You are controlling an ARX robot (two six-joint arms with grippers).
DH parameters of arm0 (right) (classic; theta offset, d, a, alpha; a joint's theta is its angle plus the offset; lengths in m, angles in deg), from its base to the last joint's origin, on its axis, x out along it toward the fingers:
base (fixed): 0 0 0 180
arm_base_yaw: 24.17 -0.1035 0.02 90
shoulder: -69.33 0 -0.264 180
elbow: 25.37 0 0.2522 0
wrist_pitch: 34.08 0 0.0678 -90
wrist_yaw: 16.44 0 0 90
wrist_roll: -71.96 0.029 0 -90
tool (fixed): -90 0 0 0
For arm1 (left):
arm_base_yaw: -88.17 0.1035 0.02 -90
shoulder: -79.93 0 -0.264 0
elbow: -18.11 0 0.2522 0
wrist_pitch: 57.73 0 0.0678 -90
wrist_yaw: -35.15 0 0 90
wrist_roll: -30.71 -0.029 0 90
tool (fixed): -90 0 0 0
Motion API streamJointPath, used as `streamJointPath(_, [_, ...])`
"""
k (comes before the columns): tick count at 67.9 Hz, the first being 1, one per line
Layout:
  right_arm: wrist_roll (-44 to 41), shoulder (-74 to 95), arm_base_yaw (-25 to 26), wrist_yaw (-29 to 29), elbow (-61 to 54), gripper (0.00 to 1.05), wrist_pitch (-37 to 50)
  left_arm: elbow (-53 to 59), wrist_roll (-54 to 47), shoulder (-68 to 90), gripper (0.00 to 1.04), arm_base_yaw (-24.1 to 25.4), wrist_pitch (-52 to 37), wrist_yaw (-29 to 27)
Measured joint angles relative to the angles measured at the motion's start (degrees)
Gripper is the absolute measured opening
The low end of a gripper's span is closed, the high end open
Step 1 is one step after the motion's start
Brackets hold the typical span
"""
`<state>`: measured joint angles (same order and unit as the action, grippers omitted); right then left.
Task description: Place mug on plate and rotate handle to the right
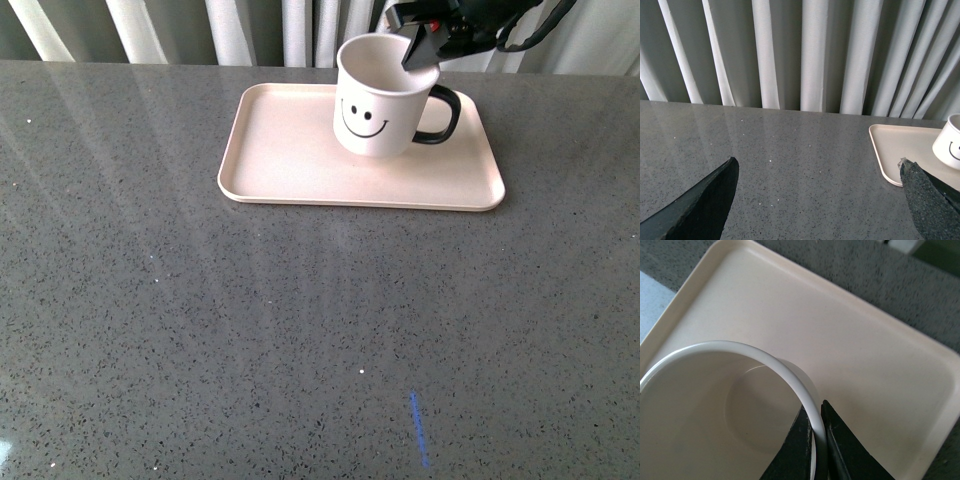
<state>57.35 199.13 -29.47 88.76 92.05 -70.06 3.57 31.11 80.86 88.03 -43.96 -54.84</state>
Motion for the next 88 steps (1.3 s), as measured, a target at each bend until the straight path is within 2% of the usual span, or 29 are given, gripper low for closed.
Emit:
streamJointPath(9, [-5.46, 0.22, 0.79, 3.61, 3.04, 0.02, -3.04, 0.0, 0.0, 0.0, 0.95, 0.0, 0.0, 0.0])
streamJointPath(28, [-16.41, 4.76, 0.76, 5.46, 7.61, 0.02, -7.78, 0.0, 0.0, 0.0, 0.95, 0.0, 0.0, 0.0])
streamJointPath(71, [-19.76, 7.32, 1.05, 6.19, 8.37, 0.02, -8.5, 0.0, 0.0, 0.0, 0.95, 0.0, 0.0, 0.0])
streamJointPath(88, [-20.39, 7.32, 1.05, 6.82, 8.39, 0.39, -8.22, 0.0, 0.0, 0.0, 0.95, 0.0, 0.0, 0.0])
